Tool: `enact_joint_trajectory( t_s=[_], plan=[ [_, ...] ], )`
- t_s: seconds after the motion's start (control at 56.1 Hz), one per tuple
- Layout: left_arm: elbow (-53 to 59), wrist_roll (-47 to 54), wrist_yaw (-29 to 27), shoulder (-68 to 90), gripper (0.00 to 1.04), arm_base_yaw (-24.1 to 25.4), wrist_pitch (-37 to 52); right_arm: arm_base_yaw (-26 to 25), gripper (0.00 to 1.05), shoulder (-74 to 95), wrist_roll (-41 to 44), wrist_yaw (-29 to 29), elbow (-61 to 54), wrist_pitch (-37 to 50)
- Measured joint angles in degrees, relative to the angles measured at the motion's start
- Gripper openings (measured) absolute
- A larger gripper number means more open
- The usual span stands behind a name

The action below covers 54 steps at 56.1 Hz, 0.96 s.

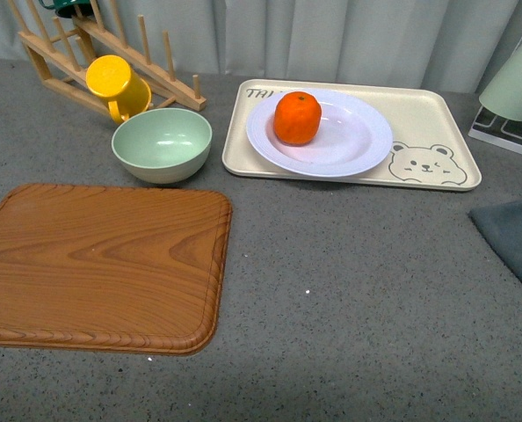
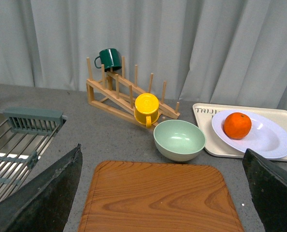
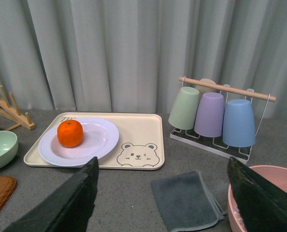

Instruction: Place orange and plate with both arms

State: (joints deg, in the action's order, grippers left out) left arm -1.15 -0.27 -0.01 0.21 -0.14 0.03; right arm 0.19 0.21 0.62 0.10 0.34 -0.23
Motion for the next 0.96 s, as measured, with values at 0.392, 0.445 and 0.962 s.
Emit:
enact_joint_trajectory(
  t_s=[0.392,0.445,0.962],
  plan=[
    [0.0,0.0,0.0,0.0,0.98,0.0,0.0,0.0,0.96,0.0,-0.07,0.0,0.0,0.0],
    [0.0,0.0,0.0,0.0,0.98,0.0,0.0,0.0,0.96,0.0,-0.07,0.0,0.0,0.0],
    [0.0,0.0,0.0,0.0,0.98,0.0,0.0,0.0,0.96,0.0,-0.07,0.0,0.0,0.0]
  ],
)
